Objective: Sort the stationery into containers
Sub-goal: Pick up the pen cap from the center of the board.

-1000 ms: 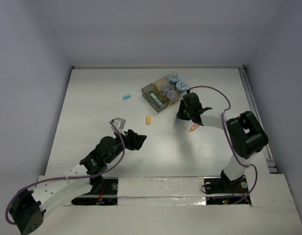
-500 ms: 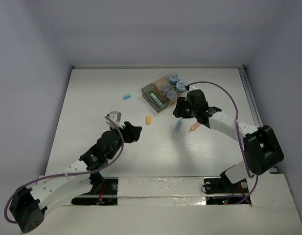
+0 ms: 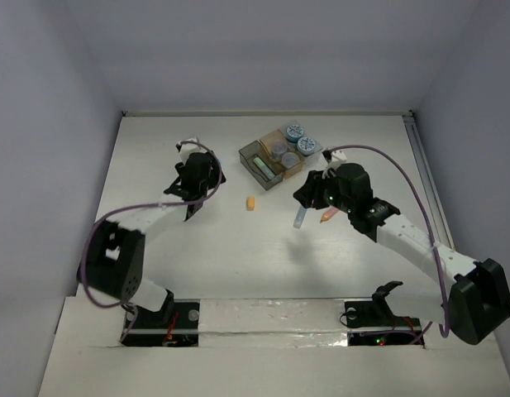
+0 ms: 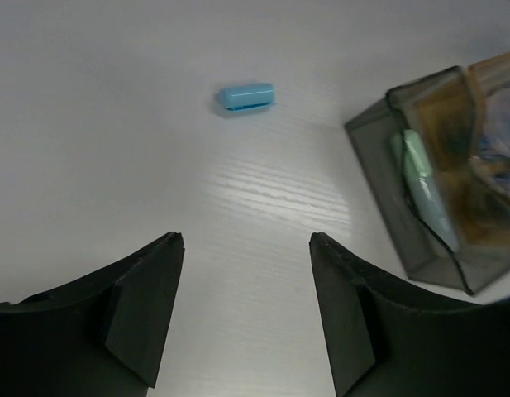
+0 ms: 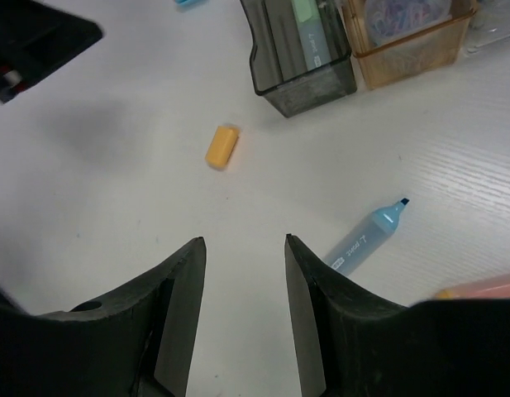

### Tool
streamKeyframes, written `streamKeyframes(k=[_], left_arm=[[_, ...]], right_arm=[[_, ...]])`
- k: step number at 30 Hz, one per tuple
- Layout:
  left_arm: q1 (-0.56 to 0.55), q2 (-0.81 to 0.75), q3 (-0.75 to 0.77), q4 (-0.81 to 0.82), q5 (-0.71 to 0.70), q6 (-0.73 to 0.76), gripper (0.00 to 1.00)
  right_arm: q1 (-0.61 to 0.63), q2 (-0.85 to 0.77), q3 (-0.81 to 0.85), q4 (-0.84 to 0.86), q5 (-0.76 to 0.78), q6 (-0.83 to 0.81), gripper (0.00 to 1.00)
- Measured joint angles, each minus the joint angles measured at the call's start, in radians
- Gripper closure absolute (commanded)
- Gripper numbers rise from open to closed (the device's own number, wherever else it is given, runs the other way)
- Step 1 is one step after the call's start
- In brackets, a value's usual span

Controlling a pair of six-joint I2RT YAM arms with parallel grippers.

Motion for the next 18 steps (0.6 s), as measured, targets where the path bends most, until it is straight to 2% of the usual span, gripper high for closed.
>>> streamKeyframes(k=[3, 7, 18], left_arm=[[0.034, 0.191, 0.113, -0.01, 0.024, 0.027, 0.35], [0.054, 0.362, 0.244, -0.035, 0.04, 0.057, 0.34], [0.066, 0.648, 0.515, -0.107, 0.015, 0.108, 0.37]], right_arm=[[0.0, -0.039, -0.05, 0.02, -0.022, 0.002, 0.48], [0.0, -0.051, -0.079, 0.037, -0.057, 0.009, 0.47], [0.0, -0.098, -0.085, 0.082, -0.13, 0.027, 0.47]])
